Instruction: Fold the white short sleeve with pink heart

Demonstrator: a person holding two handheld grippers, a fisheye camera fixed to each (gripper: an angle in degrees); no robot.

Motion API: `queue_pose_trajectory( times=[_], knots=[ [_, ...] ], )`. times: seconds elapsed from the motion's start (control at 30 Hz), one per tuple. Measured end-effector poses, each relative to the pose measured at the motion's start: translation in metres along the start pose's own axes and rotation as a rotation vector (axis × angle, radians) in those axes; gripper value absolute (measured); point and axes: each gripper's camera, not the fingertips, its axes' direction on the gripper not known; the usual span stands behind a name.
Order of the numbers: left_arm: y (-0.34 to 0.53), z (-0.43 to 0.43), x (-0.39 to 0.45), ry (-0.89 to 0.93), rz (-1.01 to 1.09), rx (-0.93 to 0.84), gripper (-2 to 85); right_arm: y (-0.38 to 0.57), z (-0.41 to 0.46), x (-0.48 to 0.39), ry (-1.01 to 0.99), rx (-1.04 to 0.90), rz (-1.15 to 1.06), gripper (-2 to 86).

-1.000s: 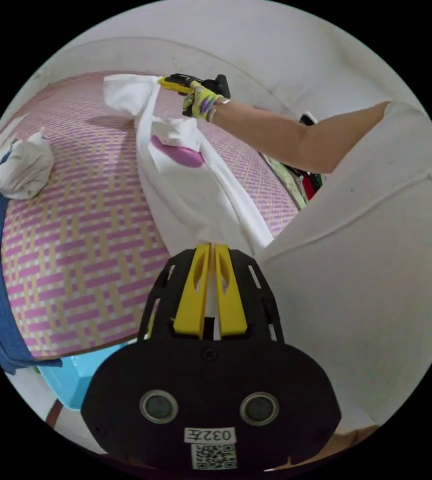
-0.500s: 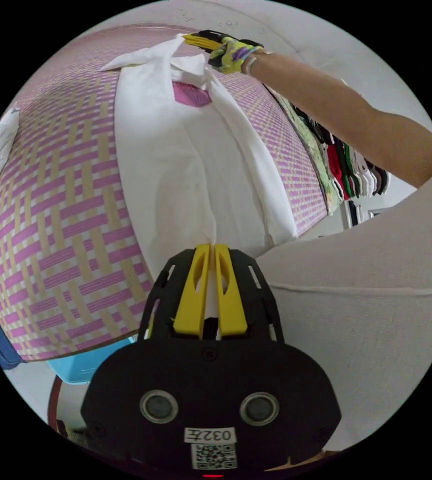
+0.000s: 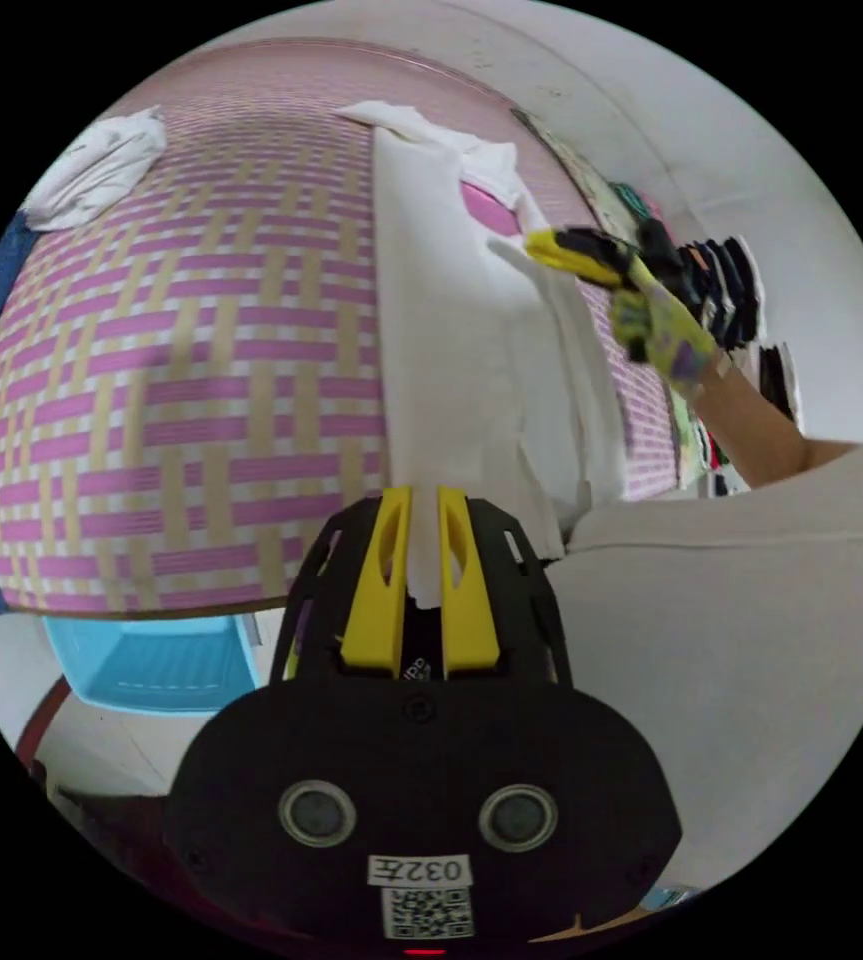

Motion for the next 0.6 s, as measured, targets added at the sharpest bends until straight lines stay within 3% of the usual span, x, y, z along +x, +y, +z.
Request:
queue_pose_trajectory(
  times=[0.1,0.23,0.4,0.47,0.6],
  knots=[
    [0.002,-0.009,-0.014,-0.048,-0.084,0.039,3.4,0.063,0.039,-0.013,-0.042,-0.180,-0.006,6.4],
    [0.002,-0.007,-0.029,0.072,-0.128,0.055,4.0,0.121,0.078,-0.028,-0.094,-0.320,-0.006,8.4],
    [-0.006,0.001,-0.023,0.033,-0.101,0.037,0.6,0.145,0.103,-0.047,-0.125,-0.350,-0.045,5.8],
    [-0.006,0.004,-0.025,0.056,-0.109,0.045,-0.9,0.152,0.113,-0.061,-0.128,-0.362,-0.098,1.0],
    [0.006,-0.004,-0.030,0.117,-0.116,0.108,-1.2,0.168,0.117,-0.080,-0.086,-0.339,-0.154,-0.5]
  ],
)
